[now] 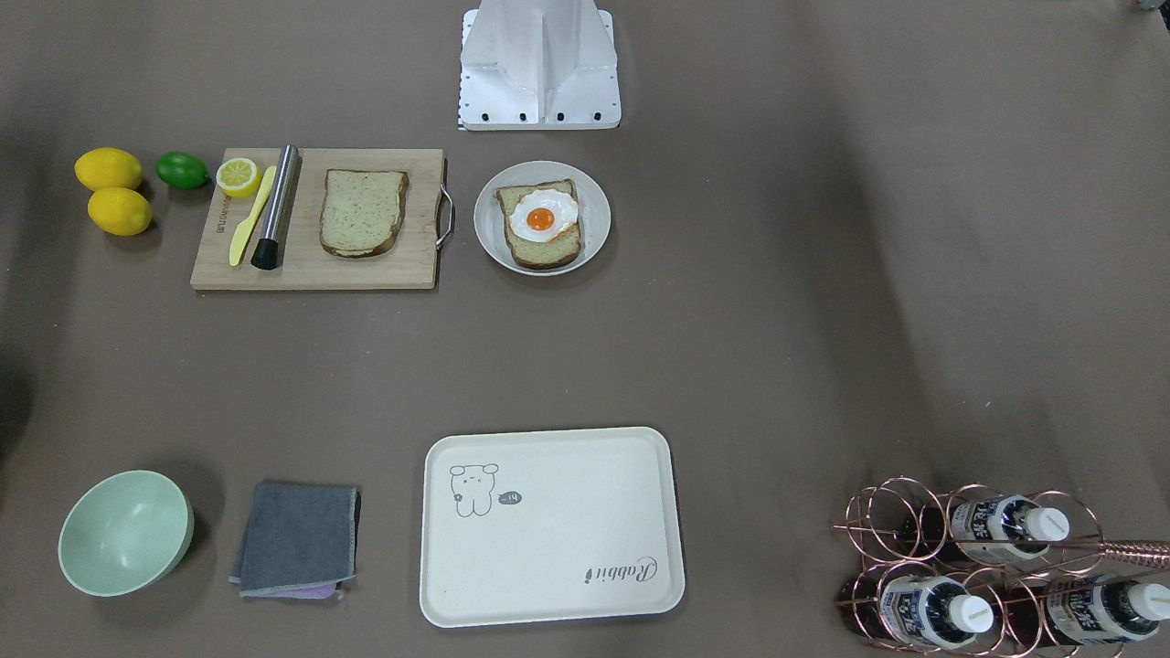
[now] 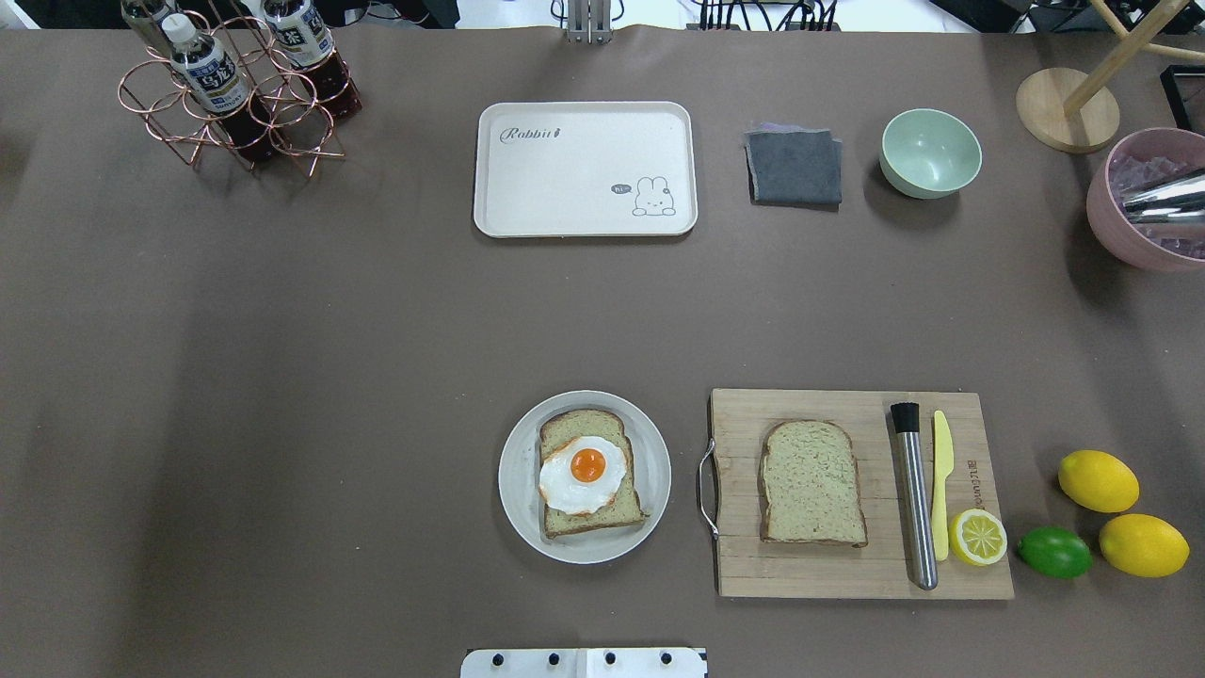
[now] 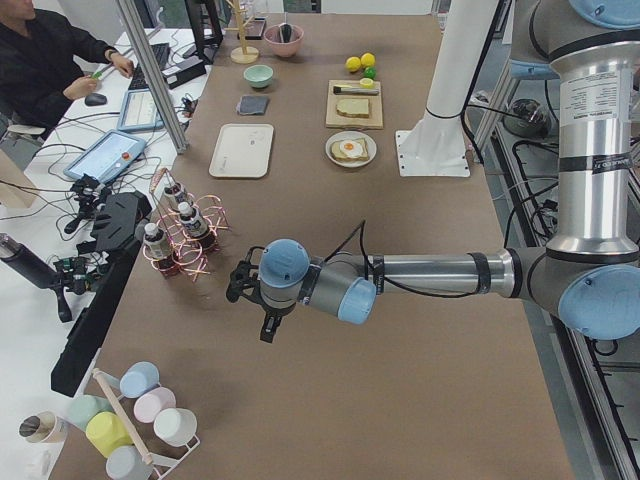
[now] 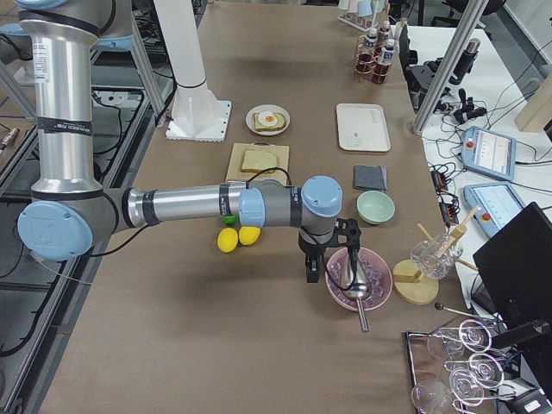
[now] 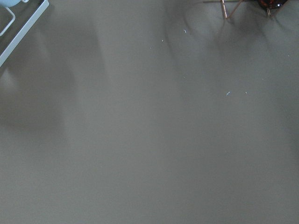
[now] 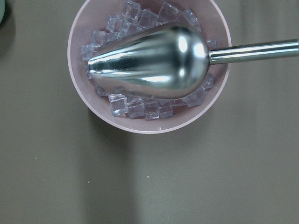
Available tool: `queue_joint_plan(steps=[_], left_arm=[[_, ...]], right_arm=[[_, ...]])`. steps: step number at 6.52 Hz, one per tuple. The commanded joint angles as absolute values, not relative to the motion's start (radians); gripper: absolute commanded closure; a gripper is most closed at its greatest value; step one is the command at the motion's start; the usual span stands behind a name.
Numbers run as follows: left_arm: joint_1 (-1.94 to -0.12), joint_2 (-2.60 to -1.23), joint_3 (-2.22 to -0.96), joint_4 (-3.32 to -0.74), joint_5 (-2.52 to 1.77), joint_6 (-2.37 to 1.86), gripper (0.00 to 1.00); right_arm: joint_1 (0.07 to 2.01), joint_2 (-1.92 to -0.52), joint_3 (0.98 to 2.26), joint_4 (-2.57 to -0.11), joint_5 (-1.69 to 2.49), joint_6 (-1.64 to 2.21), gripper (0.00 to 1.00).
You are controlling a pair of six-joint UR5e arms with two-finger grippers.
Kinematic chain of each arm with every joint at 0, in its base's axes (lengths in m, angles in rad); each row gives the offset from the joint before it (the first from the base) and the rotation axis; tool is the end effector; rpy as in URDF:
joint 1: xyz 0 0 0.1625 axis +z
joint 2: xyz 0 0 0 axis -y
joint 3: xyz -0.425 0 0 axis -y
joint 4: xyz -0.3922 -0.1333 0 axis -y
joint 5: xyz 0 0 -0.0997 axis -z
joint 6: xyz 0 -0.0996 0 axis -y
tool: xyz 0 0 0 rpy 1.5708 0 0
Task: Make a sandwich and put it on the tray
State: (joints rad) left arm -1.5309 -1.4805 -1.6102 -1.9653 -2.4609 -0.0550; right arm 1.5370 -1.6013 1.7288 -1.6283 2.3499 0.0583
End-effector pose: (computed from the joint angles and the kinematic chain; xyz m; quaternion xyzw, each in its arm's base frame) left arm -0.0372 -0.4702 0.6311 0.1340 0.4310 0.0669 0.8898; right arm 0.0470 -0.4823 0.6012 0.0149 -0.3806 -0.0020 0.9246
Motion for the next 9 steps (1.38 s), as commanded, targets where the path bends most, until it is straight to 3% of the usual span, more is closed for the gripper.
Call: queue_joint_plan(steps=[1, 9], left_arm=[[-1.552, -1.470, -1.609, -1.965, -2.468, -0.057, 0.01], [-1.554, -1.468, -1.626, -1.970, -2.467, -0.049, 0.01]], right_arm=[[1.537, -1.601, 1.729, -1.629, 2.350, 0.058, 0.00], [1.543, -1.608, 1.746, -1.628, 2.353, 0.052, 0.00]])
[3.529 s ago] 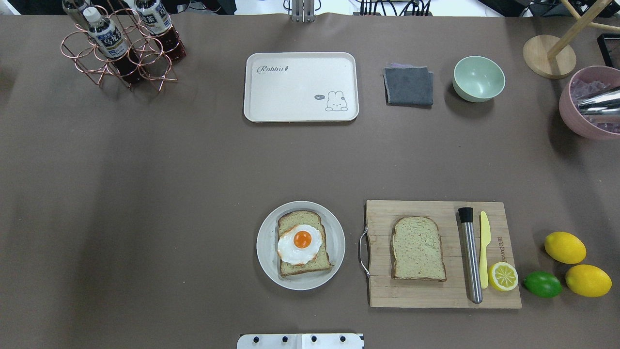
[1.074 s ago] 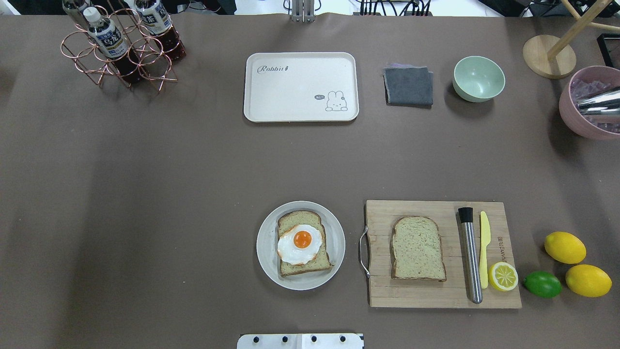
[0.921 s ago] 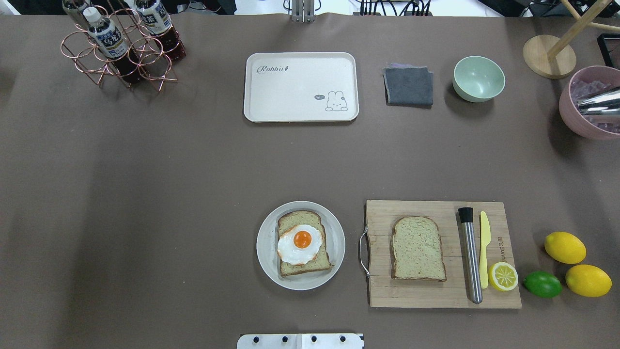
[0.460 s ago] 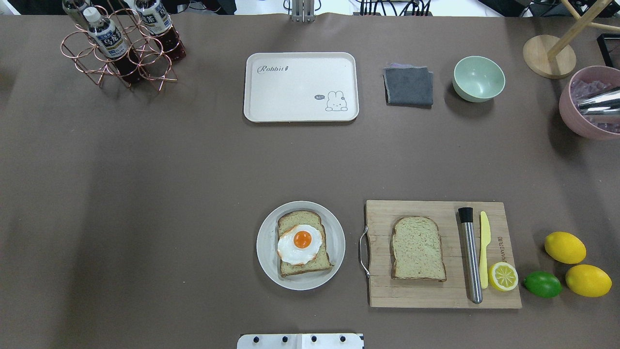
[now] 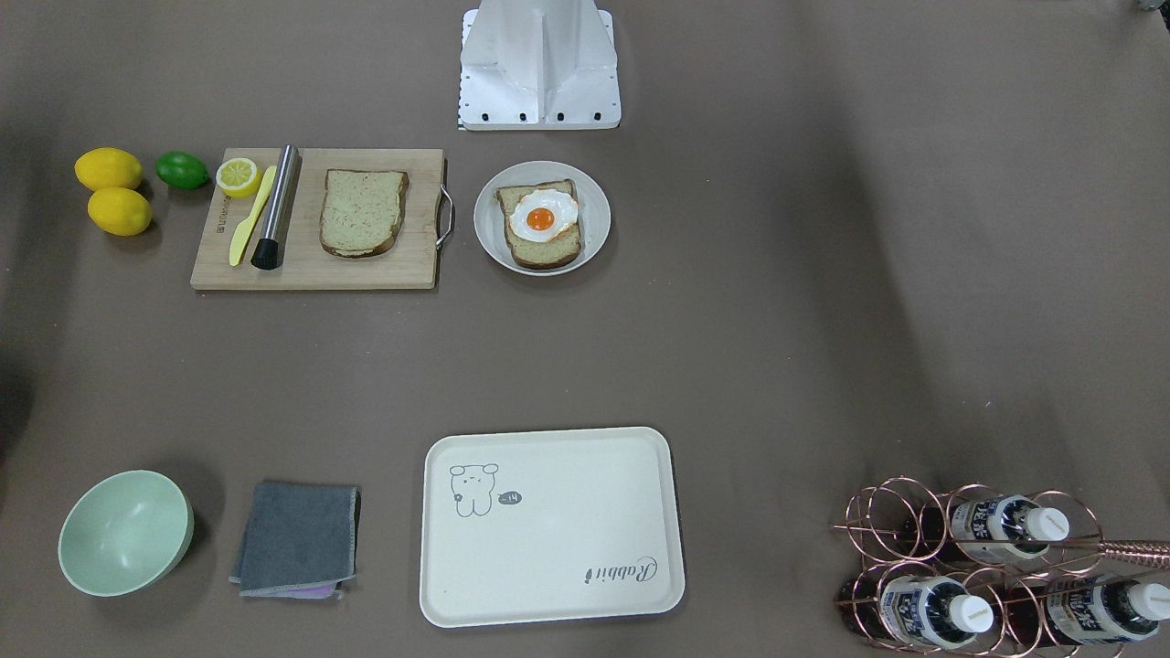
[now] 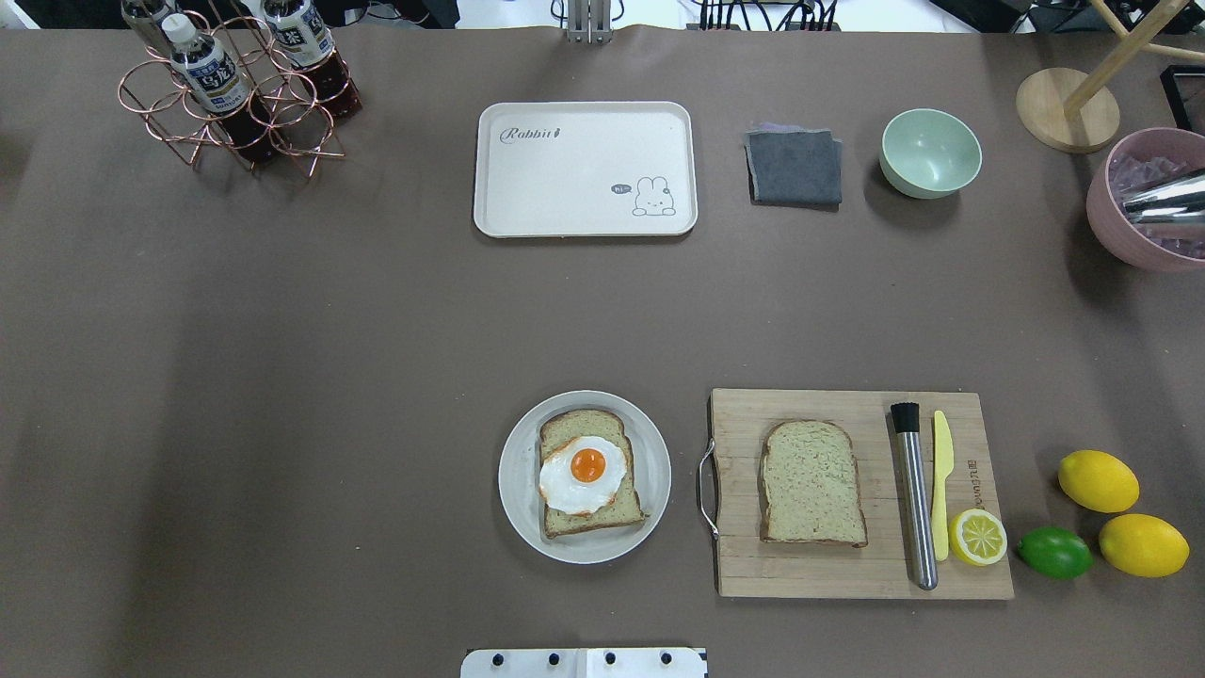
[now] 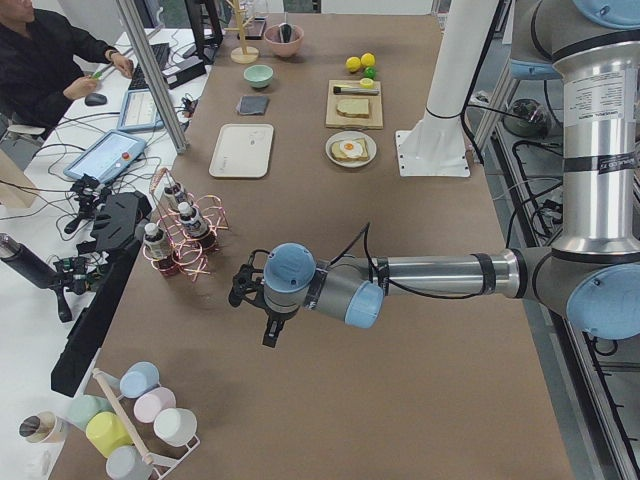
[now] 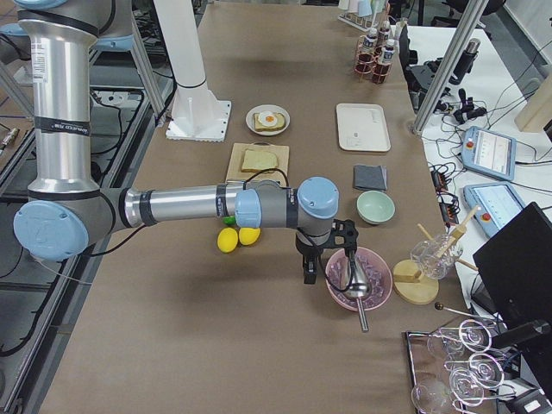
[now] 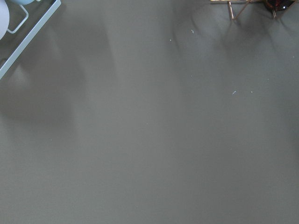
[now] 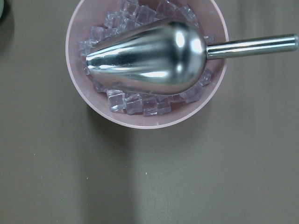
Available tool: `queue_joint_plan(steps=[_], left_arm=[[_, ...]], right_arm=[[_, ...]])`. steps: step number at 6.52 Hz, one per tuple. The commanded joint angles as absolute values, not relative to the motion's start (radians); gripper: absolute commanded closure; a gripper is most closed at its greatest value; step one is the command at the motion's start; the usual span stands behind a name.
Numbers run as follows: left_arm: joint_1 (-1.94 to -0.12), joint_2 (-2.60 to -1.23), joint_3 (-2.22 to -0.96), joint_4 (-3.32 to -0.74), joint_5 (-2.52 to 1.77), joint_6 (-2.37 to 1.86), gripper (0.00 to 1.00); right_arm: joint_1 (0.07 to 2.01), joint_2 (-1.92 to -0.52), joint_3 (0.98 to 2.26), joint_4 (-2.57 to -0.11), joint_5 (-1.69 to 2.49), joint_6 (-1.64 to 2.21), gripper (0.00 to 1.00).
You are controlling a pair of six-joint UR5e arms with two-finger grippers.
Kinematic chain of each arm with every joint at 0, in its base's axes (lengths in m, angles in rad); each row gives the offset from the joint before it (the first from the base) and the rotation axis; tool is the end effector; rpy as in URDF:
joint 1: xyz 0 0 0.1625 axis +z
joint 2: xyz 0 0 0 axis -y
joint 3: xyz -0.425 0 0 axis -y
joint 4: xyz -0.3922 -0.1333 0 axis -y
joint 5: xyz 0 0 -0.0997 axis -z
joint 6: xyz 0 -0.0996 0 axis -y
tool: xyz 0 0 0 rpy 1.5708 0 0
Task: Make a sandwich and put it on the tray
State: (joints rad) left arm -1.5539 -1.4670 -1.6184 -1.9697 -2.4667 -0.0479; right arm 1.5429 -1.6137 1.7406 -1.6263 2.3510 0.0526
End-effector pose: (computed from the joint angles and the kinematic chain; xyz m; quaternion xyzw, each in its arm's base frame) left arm -0.0477 -0.4632 0.6323 0.1398 0.4315 0.0601 0.8892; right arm 0.0500 -0.4769 0.6010 0.0177 -0.3811 -0.0022 0.9244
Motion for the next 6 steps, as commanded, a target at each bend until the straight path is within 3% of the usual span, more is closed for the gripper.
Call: queue_joint_plan(steps=[1, 4, 6], left_arm=[[-1.554, -1.480, -1.638, -1.971, -2.468, -0.057, 0.01], [-1.423, -1.520, -1.707, -2.035, -2.470, -0.266, 0.01], [-1.259, -1.540, -1.724, -2.289, -2.467, -0.638, 0.01]], right_arm=[[1.543, -1.603, 1.750, -1.626, 2.365, 0.054, 0.00], [1.525, -1.545, 1.759, -1.624, 2.453, 0.064, 0.00], [1.473, -1.505, 1.778, -1.564, 2.457, 0.189, 0.00]])
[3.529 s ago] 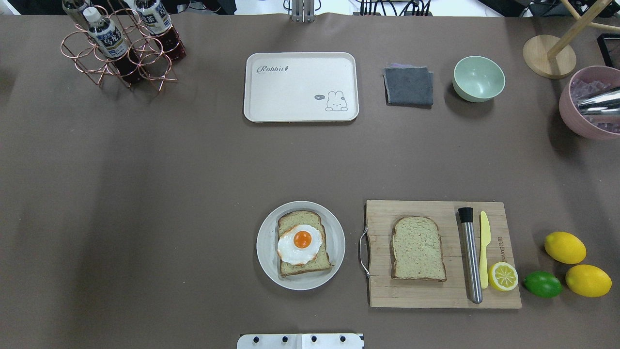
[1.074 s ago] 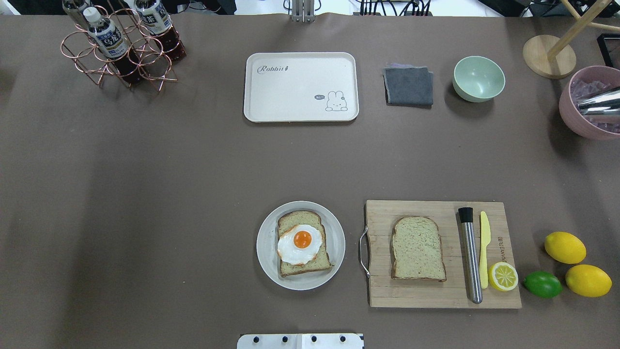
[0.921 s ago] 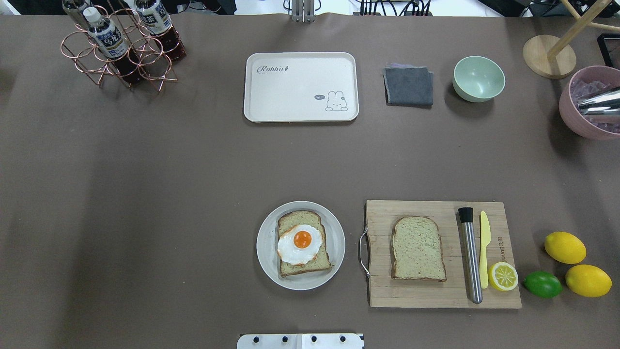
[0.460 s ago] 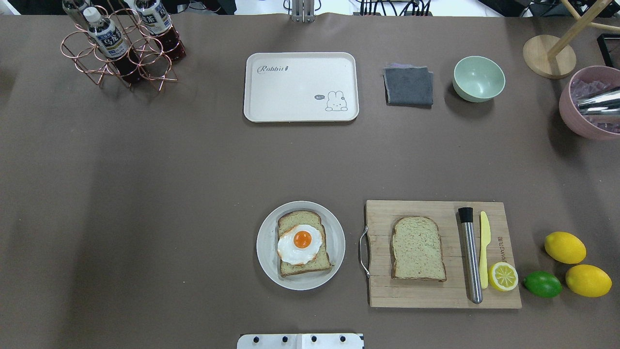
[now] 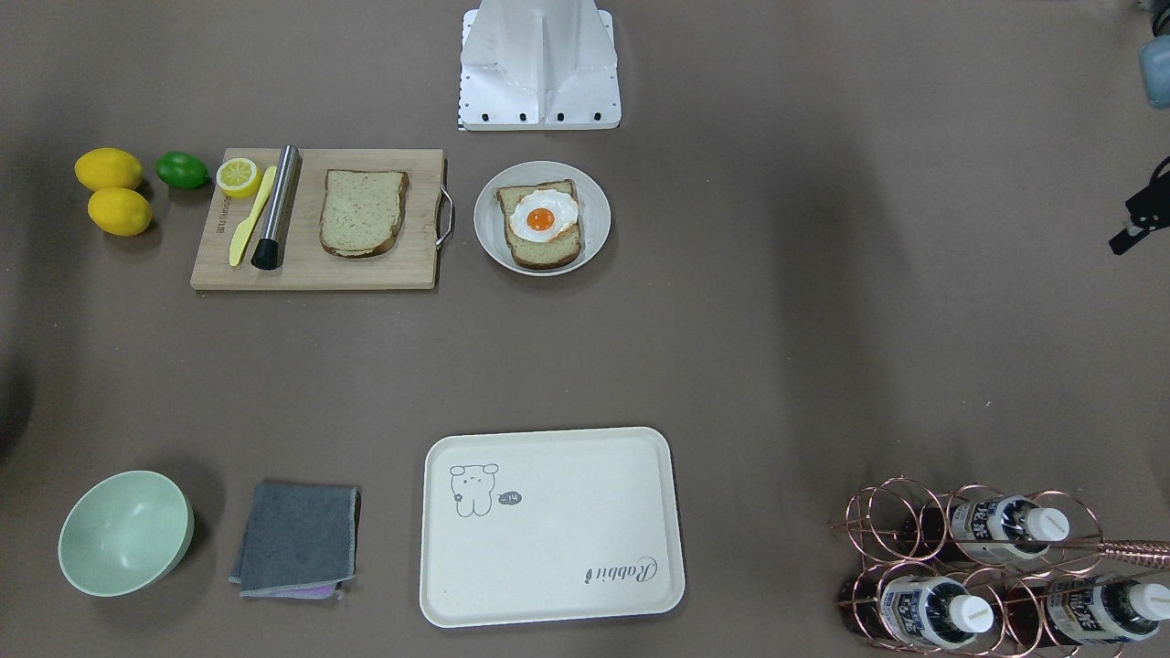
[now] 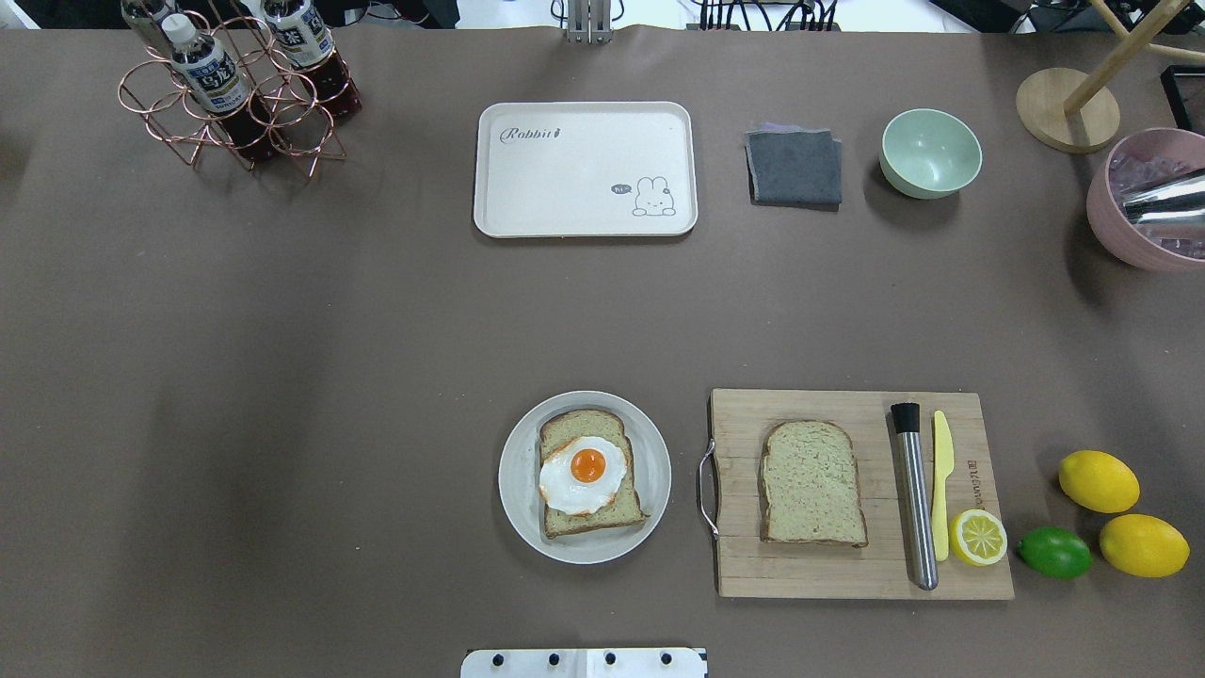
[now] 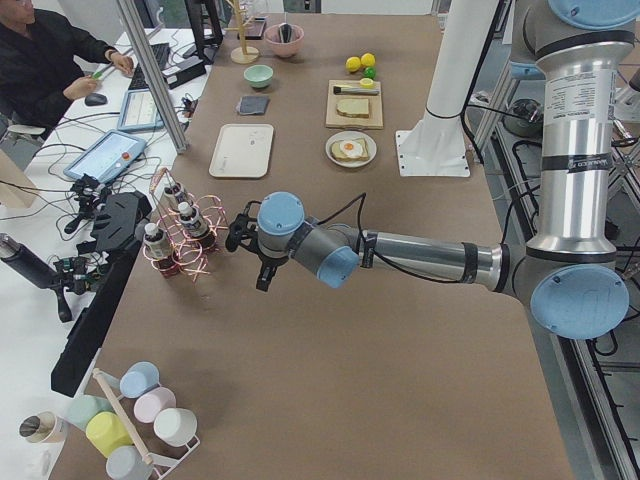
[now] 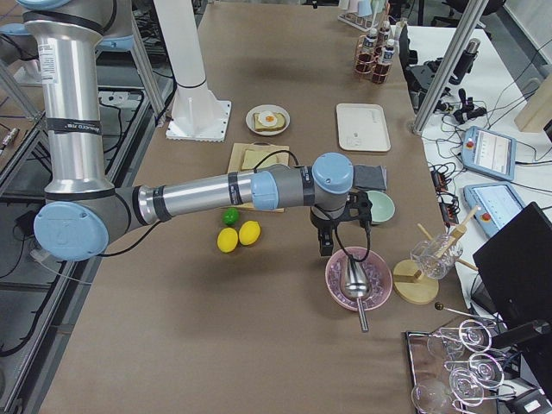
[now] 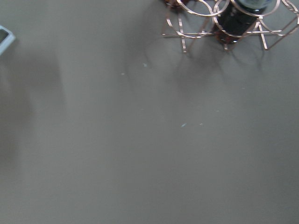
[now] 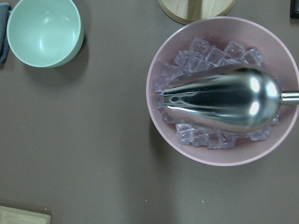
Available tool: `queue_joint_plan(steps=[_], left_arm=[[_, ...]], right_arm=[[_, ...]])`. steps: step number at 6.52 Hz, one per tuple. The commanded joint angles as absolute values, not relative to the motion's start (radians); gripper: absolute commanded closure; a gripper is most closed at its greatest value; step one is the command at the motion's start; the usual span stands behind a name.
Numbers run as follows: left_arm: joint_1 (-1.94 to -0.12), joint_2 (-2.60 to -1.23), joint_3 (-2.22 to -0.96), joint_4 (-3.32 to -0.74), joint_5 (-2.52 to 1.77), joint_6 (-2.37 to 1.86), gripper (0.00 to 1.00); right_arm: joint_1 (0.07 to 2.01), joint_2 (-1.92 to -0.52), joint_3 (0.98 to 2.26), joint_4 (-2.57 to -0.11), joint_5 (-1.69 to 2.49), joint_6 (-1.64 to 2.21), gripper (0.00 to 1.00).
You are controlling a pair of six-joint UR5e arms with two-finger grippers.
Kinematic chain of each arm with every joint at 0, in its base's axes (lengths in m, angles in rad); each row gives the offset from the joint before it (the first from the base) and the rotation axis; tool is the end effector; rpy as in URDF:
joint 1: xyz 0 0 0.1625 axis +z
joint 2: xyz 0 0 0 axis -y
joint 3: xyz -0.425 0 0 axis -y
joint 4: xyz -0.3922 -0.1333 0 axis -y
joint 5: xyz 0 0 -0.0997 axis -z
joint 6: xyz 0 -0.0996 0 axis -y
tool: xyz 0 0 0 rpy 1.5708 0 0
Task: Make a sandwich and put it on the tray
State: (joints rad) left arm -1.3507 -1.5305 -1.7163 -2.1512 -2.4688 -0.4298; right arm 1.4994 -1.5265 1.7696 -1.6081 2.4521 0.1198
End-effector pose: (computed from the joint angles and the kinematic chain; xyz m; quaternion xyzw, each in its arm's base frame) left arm 0.0528 -0.4897 0.5309 0.1565 0.4841 0.0563 0.8591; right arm 0.0199 -0.5128 0.5343 0.0520 -0.4312 -0.0220 0.9005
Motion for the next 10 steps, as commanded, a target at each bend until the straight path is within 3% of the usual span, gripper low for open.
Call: queue_joint_plan(steps=[1, 5, 7, 10], left_arm=[[-1.196, -1.592, -1.730, -2.372, -2.456, -0.852, 0.01], [-0.912, -1.739, -1.772, -2.372, -2.176, -1.149, 0.01], [-0.765, -1.740, -1.795, -2.362, -2.018, -1.183, 0.02], [-0.733, -1.747, -1.885, -2.212, -1.982, -1.203, 0.02]], right_arm=[[1.407, -1.503, 1.776, -1.423, 2.457, 0.369, 0.00], [1.104, -1.494, 1.796, -0.932, 2.398, 1.041, 0.00], [0.998, -1.523, 1.837, -0.877, 2.352, 1.100, 0.00], [0.774, -1.532, 1.919, -0.877, 2.187, 1.193, 0.00]])
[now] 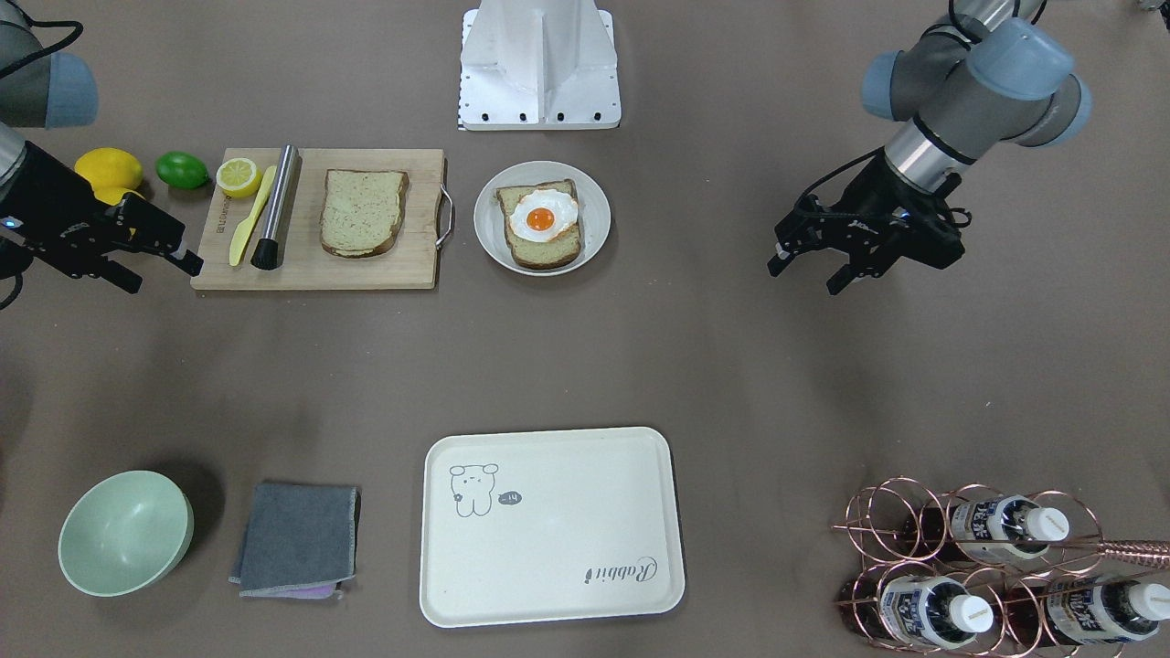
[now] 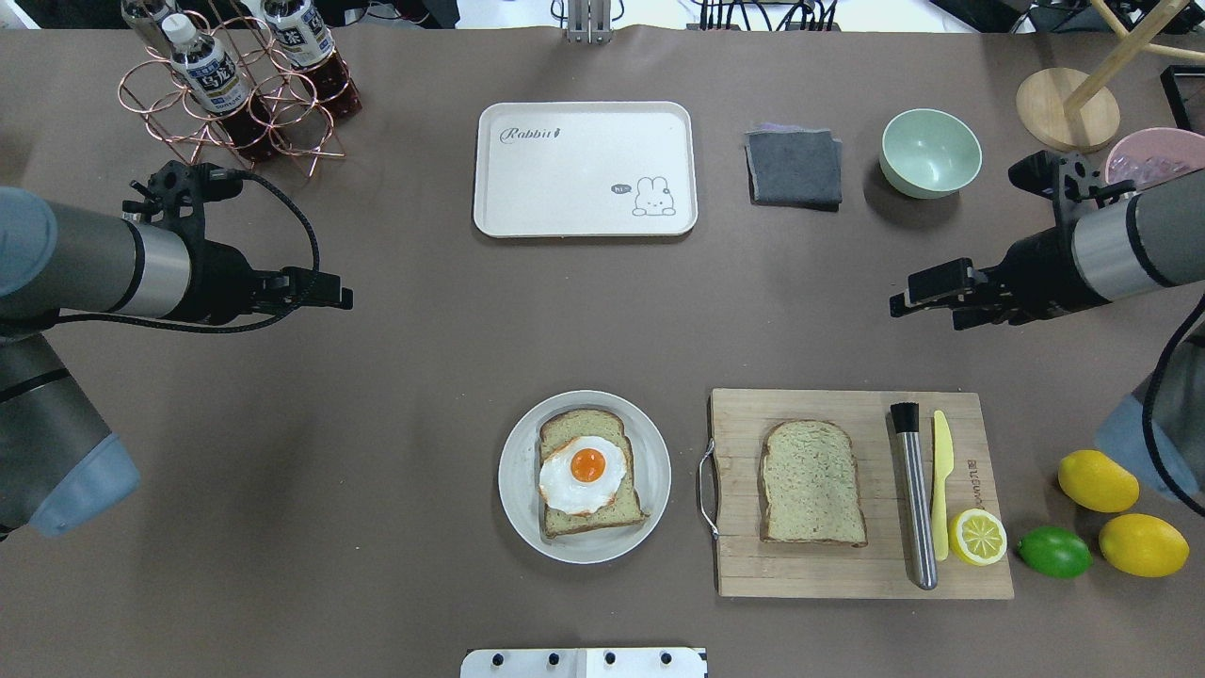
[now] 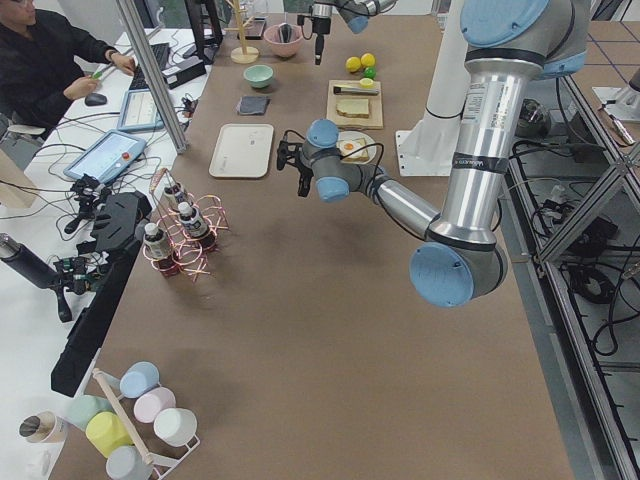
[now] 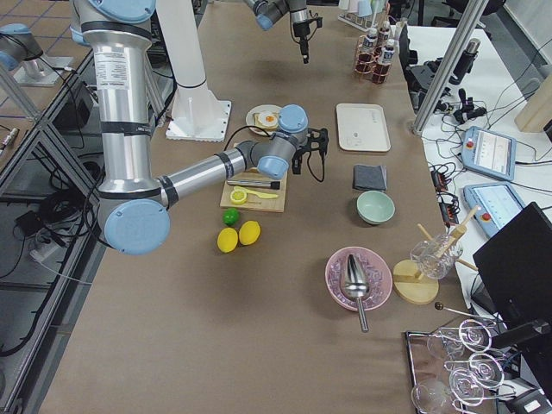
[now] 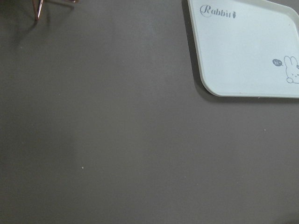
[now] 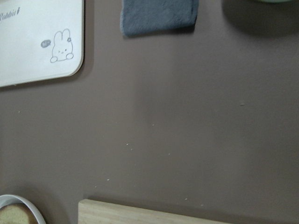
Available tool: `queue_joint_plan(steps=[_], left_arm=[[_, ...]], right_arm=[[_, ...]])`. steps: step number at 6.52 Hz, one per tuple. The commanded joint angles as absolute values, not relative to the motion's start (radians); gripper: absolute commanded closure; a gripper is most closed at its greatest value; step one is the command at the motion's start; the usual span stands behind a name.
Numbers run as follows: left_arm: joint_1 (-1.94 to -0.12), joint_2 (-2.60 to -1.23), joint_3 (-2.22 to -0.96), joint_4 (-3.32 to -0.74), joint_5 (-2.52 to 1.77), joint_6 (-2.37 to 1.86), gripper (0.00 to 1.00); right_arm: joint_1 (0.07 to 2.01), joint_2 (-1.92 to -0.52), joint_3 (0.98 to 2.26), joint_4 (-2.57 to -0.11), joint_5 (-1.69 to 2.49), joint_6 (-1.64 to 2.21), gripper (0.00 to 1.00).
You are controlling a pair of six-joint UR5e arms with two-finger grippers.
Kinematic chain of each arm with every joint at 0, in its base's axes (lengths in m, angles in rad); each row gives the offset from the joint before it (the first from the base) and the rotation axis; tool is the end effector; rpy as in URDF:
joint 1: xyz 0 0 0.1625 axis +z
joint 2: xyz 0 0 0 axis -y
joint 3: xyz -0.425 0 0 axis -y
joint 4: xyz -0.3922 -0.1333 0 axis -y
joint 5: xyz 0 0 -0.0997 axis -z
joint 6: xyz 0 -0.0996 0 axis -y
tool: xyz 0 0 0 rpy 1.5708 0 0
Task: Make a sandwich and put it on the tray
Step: 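Move the right gripper over the board's bread slice while the left arm advances, then lower the right gripper and grasp the plain bread slice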
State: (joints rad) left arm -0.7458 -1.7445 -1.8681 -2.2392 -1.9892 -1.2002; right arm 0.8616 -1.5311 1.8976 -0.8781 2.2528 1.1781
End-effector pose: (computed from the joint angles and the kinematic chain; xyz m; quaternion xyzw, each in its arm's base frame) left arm 0.3390 -0.4396 0.3506 0.1311 0.5402 -0.0436 0.8301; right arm -0.2716 -0.4248 0.3975 0.0457 -0.5549 0.0246 0.8303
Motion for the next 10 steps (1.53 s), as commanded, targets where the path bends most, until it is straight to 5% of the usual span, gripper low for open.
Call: queue_joint_plan(steps=[1, 4, 5, 10], left_arm=[[-0.733, -1.747, -1.885, -2.212, -1.982, -1.203, 0.02], [-0.733, -1.747, -1.885, -2.212, -1.980, -1.203, 0.02], [-0.733, -1.746, -1.885, -2.212, -1.974, -1.203, 0.02], [-0.733, -1.746, -1.885, -2.214, -1.974, -1.203, 0.02]], right_arm=[[0.694, -1.535, 1.925, -0.877, 2.121, 1.193, 0.01], [0.571, -1.606, 1.988, -0.874, 2.031, 1.193, 0.03], [0.562, -1.620, 1.991, -0.874, 2.029, 1.200, 0.20], [0.477, -1.621, 1.971, -0.874, 1.948, 1.204, 0.28]])
